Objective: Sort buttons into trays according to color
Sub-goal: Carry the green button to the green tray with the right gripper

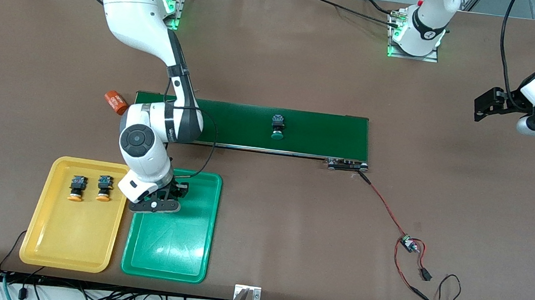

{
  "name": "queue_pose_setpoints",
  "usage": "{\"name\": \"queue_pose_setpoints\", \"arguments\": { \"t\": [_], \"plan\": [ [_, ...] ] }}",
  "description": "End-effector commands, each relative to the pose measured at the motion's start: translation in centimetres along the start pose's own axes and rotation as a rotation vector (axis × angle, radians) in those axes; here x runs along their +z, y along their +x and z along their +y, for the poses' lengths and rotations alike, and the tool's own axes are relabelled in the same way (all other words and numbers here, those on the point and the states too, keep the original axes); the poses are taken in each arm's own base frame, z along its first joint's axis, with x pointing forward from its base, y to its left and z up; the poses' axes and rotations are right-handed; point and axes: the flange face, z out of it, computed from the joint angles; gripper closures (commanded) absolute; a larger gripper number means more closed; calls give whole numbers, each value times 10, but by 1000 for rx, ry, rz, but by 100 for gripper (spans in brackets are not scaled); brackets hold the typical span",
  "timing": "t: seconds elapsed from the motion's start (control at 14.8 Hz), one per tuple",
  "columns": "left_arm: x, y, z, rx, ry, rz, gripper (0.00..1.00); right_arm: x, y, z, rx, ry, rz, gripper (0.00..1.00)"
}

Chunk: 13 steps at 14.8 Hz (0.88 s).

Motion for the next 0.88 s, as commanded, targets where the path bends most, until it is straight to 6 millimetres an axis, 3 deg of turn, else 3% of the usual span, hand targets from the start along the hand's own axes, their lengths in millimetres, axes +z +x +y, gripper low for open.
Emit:
{"name": "queue_pose_setpoints", "arguments": {
  "t": [0.0, 0.27, 0.34, 0.41, 0.68, 0.81],
  "plan": [
    [-7, 1, 0, 2, -12, -4, 0, 16, 11, 16, -48, -5, 29, 100],
    [-7, 1, 0, 5, -12, -4, 0, 41, 3, 22, -60, 6, -2, 85],
    [-7, 1, 0, 5, -12, -4, 0, 45, 2, 24, -54, 10, -9, 48],
    [-7, 1, 3, 8, -12, -3, 0, 45, 2, 26, -43, 14, -11, 0],
    [-7, 1, 3, 9, -13, -5, 0, 9, 5, 10, 12, 84, -45, 0],
    [-7, 0, 1, 4, -14, -7, 0, -24, 5, 8, 32, 113, -89, 0]
  ]
}}
